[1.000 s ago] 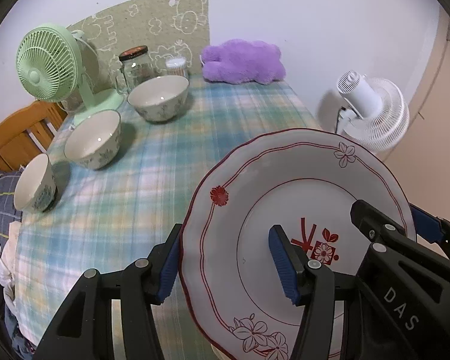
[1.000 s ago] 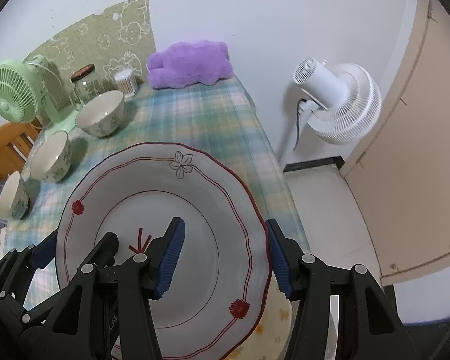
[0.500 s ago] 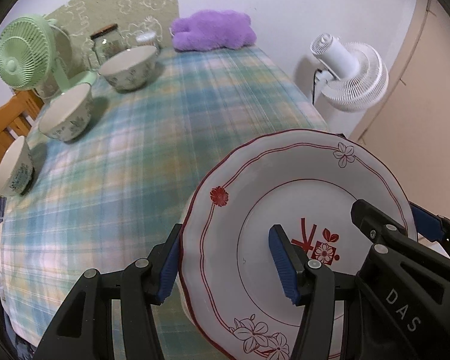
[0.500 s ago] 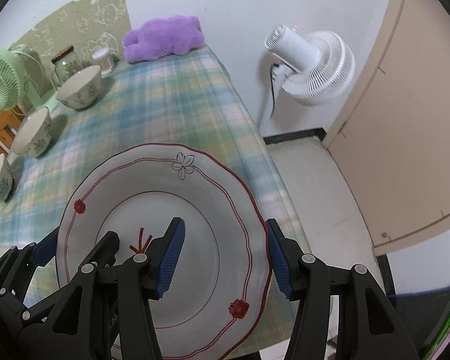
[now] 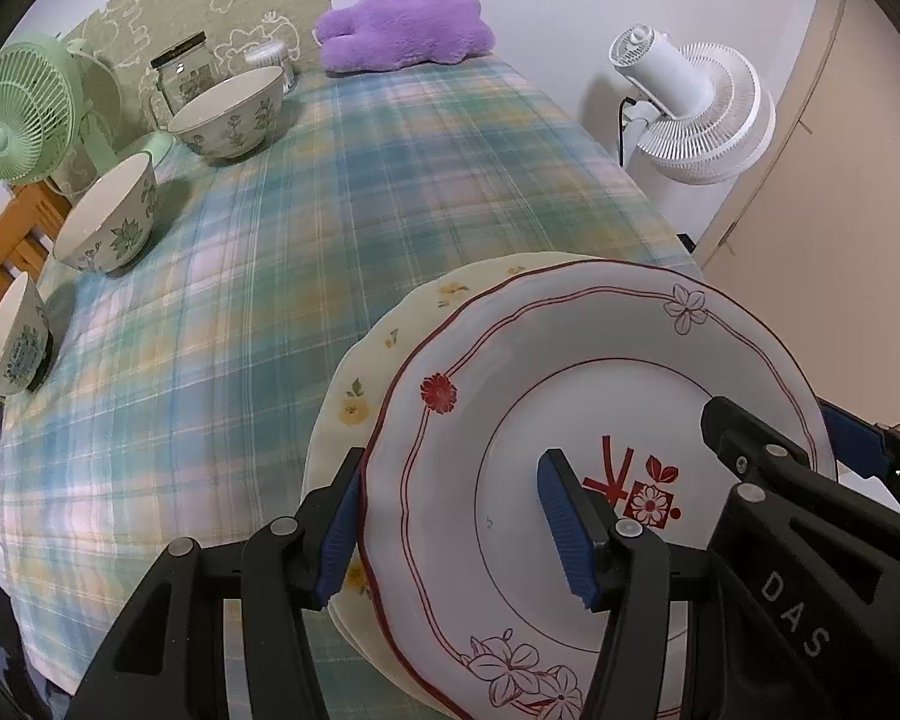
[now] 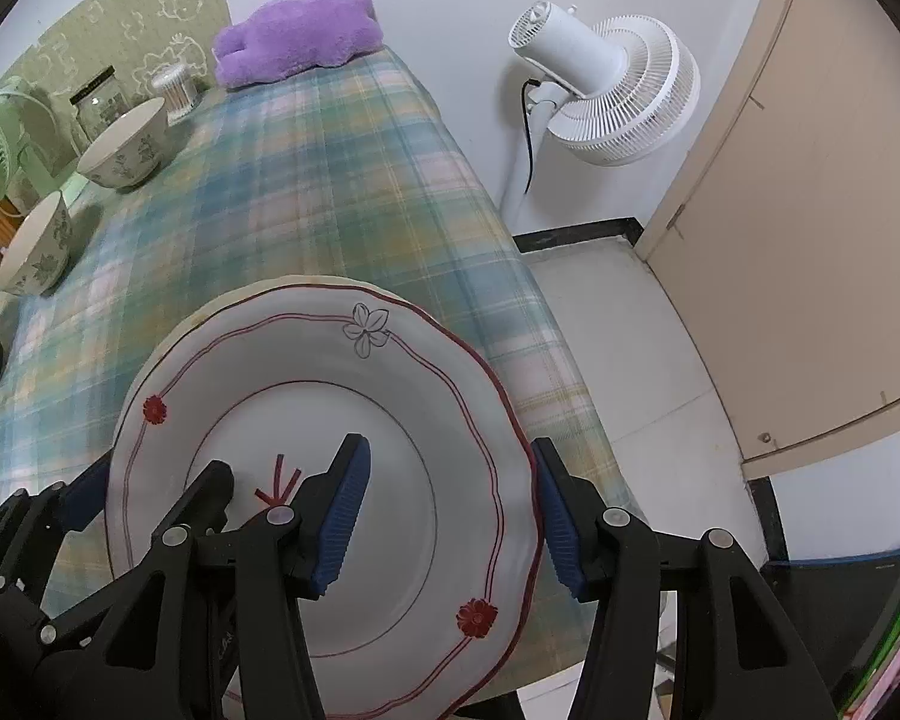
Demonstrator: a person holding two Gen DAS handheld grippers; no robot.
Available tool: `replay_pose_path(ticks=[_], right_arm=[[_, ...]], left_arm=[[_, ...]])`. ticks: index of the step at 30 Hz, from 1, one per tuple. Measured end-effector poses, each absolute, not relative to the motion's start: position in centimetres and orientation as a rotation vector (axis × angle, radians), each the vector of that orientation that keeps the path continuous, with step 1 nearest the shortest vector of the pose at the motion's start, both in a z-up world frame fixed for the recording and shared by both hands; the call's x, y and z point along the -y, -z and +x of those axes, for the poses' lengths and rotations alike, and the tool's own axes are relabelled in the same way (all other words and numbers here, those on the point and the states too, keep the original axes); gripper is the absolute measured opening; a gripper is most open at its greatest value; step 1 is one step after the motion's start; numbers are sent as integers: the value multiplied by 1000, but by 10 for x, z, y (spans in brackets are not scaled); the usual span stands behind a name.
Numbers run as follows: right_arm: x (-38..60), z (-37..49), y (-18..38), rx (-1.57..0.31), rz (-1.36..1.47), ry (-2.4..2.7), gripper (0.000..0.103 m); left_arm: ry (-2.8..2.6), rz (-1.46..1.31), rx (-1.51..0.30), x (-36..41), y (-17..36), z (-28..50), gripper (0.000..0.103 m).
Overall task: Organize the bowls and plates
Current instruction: 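Lift the red-pattern plate with both grippers and carry it over the yellow-flower plates, then lower the red-pattern plate onto the yellow-flower plates and open both grippers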
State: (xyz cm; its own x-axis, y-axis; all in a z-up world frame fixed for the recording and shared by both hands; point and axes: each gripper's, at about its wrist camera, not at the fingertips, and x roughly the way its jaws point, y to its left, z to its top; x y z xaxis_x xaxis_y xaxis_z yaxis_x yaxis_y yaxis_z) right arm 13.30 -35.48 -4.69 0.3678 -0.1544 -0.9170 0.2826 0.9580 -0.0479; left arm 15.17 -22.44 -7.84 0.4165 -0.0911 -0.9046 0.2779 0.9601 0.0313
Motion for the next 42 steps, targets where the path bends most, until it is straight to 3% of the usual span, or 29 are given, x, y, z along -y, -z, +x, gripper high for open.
replay_pose_path(ticks=[23, 24, 26, 28, 42], right_arm=[[370, 132, 52, -1177, 154, 267, 57], [372, 130, 50, -1169, 154, 270, 56], [376, 128, 49, -1172, 155, 273, 31], [376, 129, 51, -1179, 147, 261, 23], [361, 138, 57, -1195, 125, 238, 23]], left_arm=[[184, 255, -1115, 234, 82, 155, 58], [183, 253, -1115, 234, 82, 155, 58], [181, 251, -1116, 234, 82, 156, 58], [179, 252, -1115, 234, 81, 156, 57], [139, 232, -1125, 221, 81, 160, 57]])
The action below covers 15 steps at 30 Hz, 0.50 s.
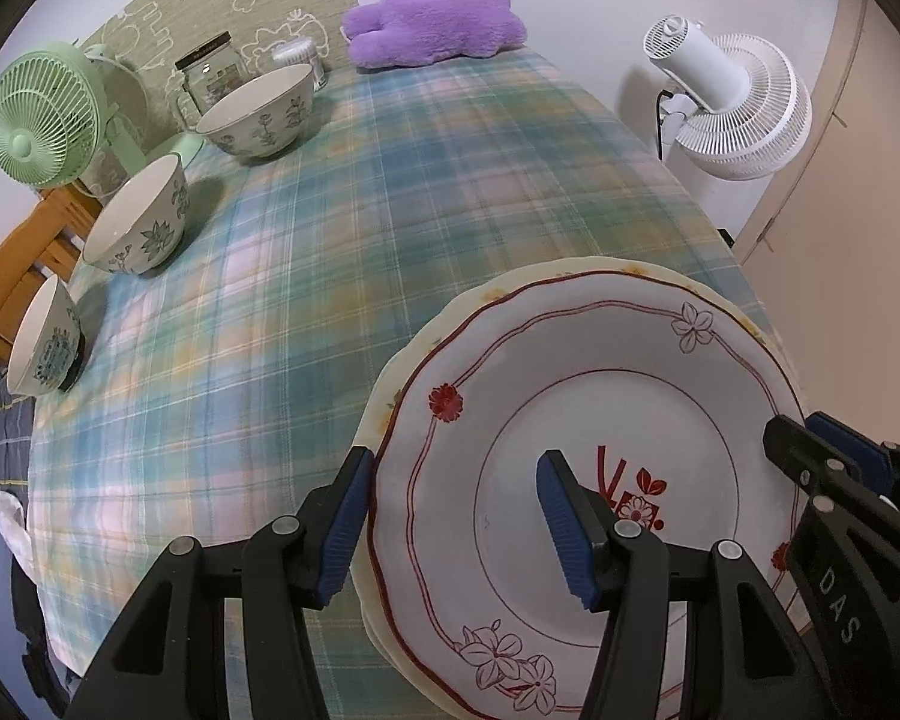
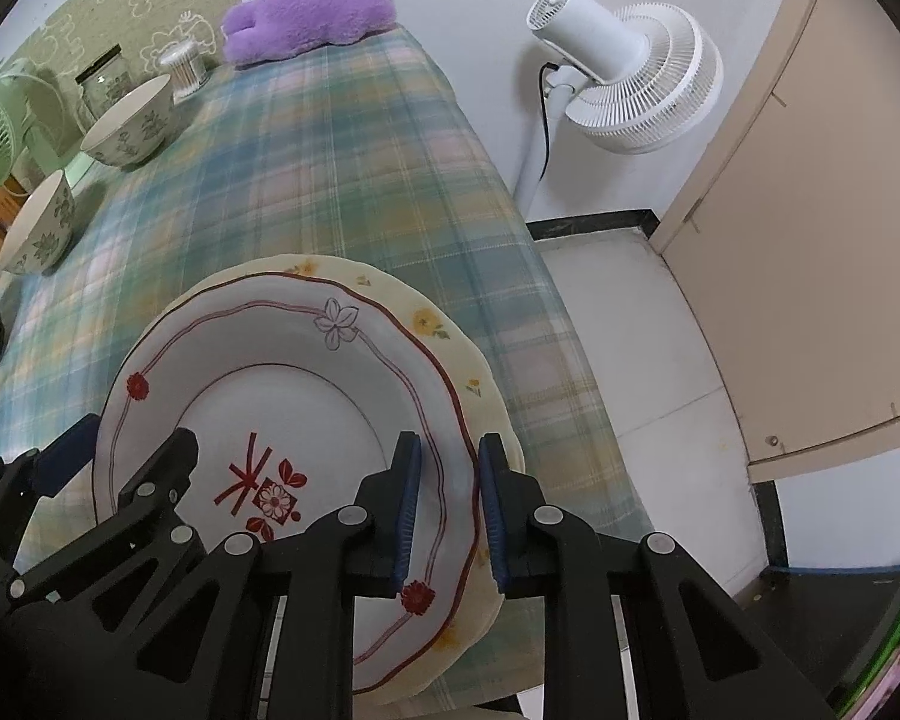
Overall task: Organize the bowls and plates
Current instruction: 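Lower the red-pattern plate onto the yellow-flower plates and open both grippers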
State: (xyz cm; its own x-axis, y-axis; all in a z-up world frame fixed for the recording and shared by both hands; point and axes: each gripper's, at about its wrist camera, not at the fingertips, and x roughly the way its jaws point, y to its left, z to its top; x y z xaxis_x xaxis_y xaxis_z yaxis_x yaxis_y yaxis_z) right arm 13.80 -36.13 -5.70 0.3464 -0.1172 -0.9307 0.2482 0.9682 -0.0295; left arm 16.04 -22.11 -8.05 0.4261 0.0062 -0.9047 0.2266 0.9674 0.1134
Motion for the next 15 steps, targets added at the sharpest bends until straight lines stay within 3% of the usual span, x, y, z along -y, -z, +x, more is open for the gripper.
replay_pose_path(ticks=[4, 10, 15], right_arm=[[359, 139, 57, -1190, 117, 244, 23], [358, 139, 56, -1194, 128, 264, 25], [354, 132, 51, -1176, 137, 263, 35]], left_arm=[[143, 238, -1124, 222, 81, 161, 58], [178, 223, -1136, 217, 80, 159, 69], [192, 203, -1129, 208, 75, 153, 75]])
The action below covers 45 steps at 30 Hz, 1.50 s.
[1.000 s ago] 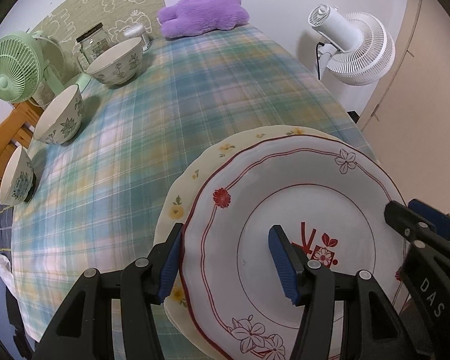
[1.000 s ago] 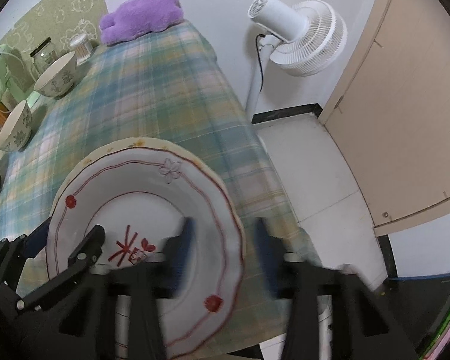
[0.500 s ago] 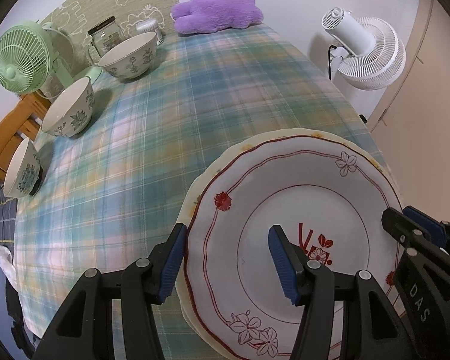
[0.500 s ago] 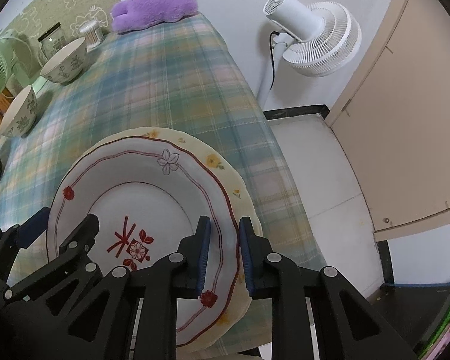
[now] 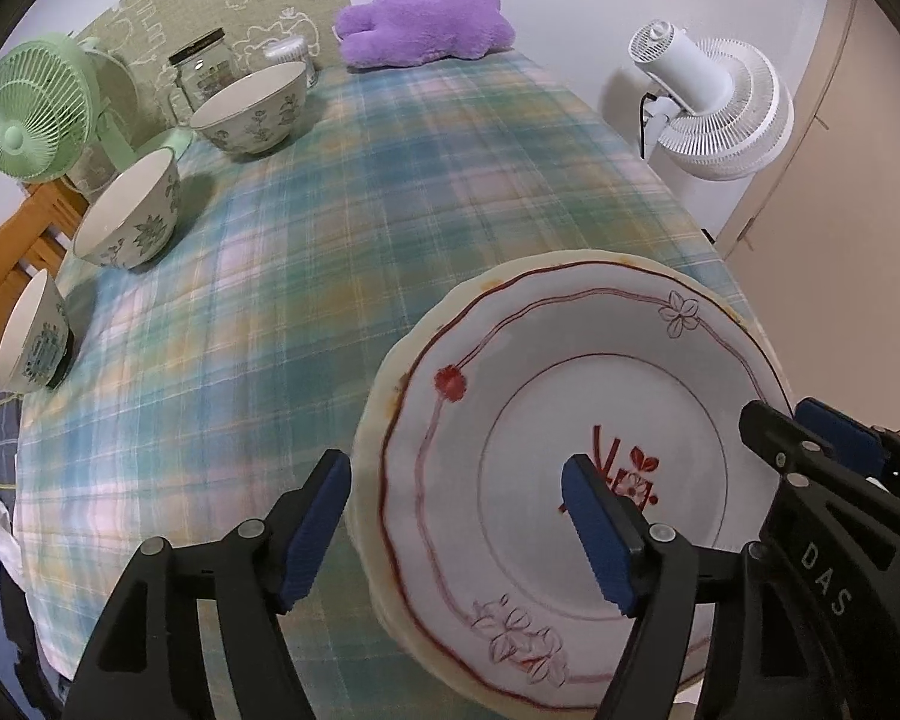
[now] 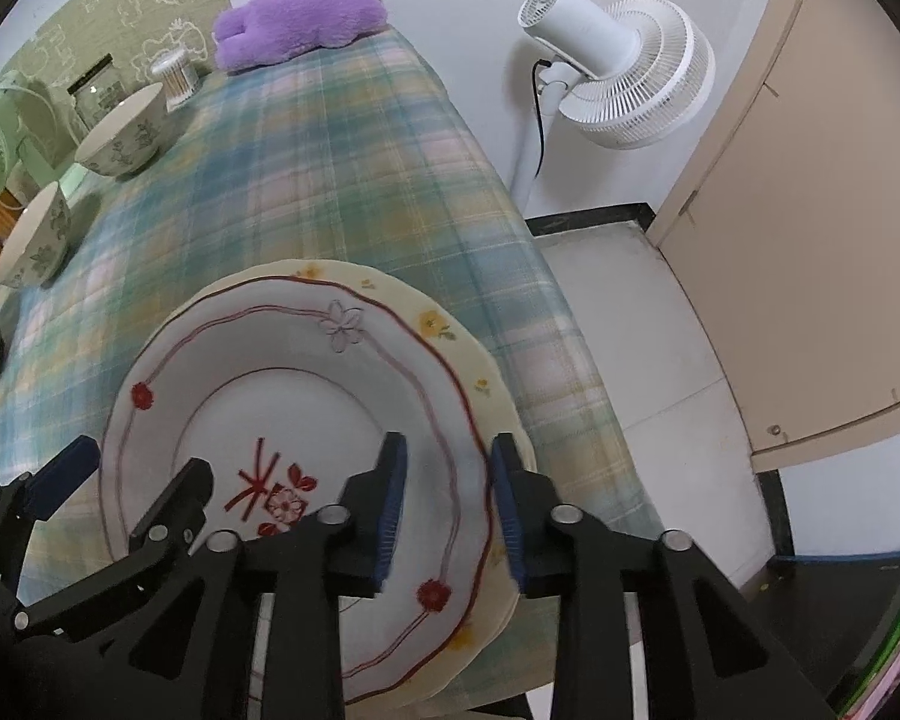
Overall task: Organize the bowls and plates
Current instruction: 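Lower the red-pattern plate onto the yellow-flower plates and open both grippers, then move both grippers to the large white floral bowl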
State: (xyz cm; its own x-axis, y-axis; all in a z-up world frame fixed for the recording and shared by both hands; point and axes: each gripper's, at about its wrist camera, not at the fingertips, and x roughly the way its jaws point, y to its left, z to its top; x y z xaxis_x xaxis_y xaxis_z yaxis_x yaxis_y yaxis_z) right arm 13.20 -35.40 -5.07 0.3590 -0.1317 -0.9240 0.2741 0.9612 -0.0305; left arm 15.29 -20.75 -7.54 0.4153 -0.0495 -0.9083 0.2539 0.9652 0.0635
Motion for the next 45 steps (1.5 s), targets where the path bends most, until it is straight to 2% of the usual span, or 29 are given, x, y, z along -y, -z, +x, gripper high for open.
replay_pose_path(ticks=[8, 13, 19, 31, 45], right_arm=[[335, 120, 35, -1128, 133, 256, 56], [319, 127, 23, -1111, 113, 201, 60], [298, 148, 8, -1083, 96, 93, 71], [227, 184, -11, -1020, 77, -10, 72], [92, 199, -22, -966, 114, 47, 72]], left_arm=[[160, 139, -1109, 172, 63, 144, 82], [115, 93, -1091, 149, 49, 147, 87], [26, 40, -1061, 117, 33, 159, 92], [-25, -15, -1012, 43, 16, 179, 92], [33, 22, -978, -76, 0, 209, 87]])
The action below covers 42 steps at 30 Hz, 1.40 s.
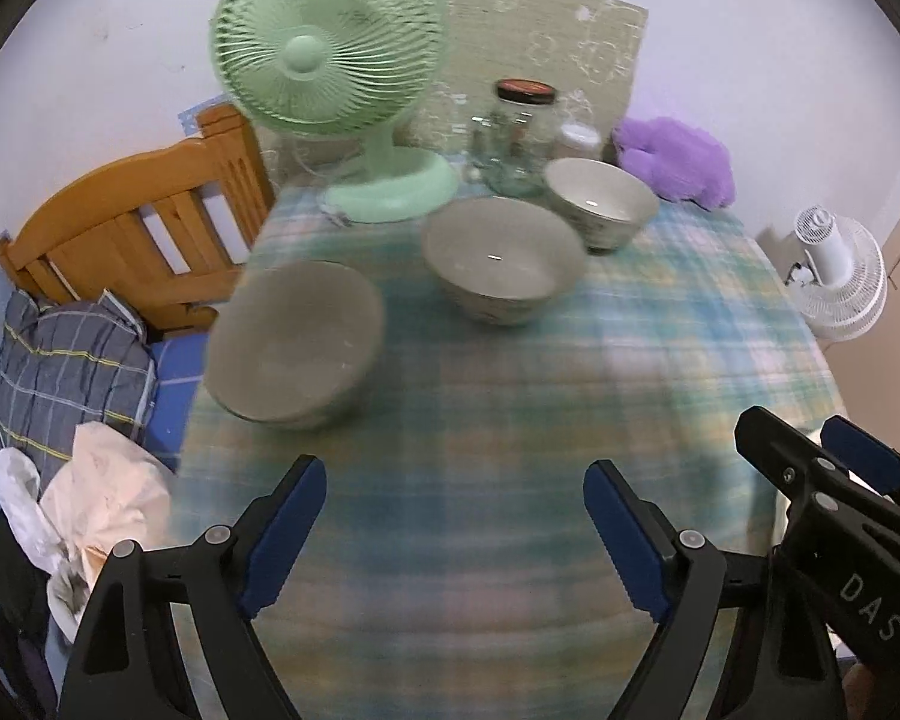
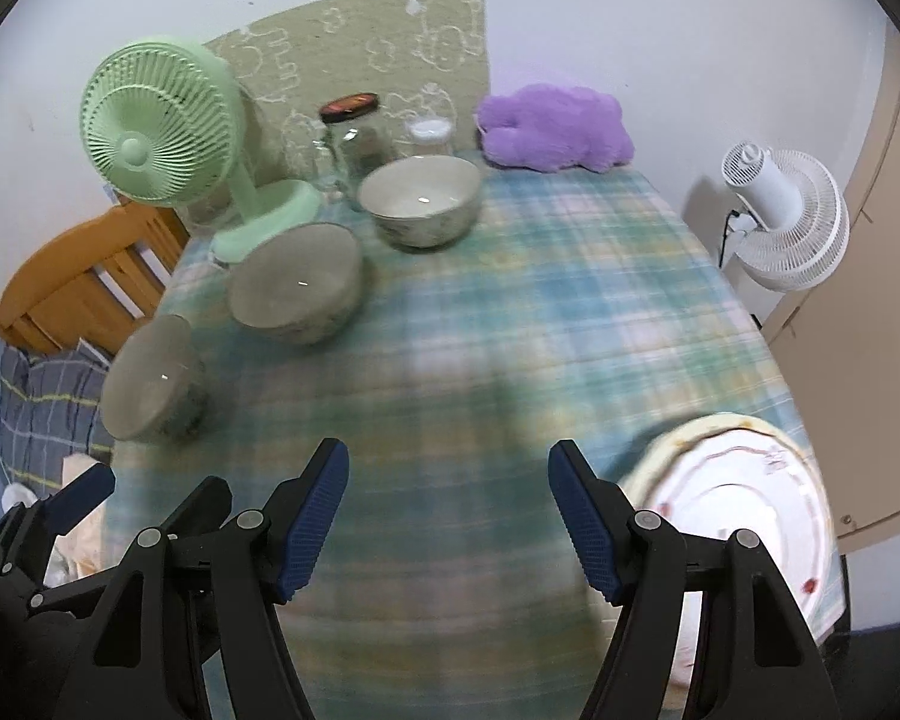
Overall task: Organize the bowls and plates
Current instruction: 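Move both grippers to the large white floral bowl, then grasp the rim of the large white bowl with both grippers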
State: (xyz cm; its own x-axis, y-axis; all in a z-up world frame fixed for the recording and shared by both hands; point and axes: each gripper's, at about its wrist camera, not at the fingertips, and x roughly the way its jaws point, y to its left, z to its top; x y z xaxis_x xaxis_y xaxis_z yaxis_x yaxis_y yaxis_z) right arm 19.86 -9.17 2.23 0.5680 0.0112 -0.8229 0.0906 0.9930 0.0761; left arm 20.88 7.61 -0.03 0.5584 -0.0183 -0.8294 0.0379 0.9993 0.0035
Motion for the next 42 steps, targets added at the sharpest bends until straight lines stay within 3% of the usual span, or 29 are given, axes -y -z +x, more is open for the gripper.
replay_pose_path(ticks=[3, 16, 21, 28, 30, 35, 42], right_arm=[[64, 205, -21, -958, 106, 46, 72], [-45, 268, 2, -956, 103, 12, 72], [-64, 295, 19, -967, 95, 18, 67], [-80, 327, 45, -1021, 99, 2, 50], [-83, 332, 52, -1044, 102, -9, 44], [-92, 344, 63, -1085, 99, -58, 19], [-101, 348, 61, -1091, 54, -53, 18]], left_arm=[[16, 21, -979, -101, 2, 216, 81], [-90, -27, -969, -189, 24, 272, 72], [-94, -39, -984, -204, 40, 297, 60], [-75, -43, -1028, -210, 63, 321, 38], [-68, -37, -1046, -210, 68, 326, 25], [-57, -21, -1055, -212, 72, 333, 20], [-49, -16, -1075, -213, 72, 334, 20]])
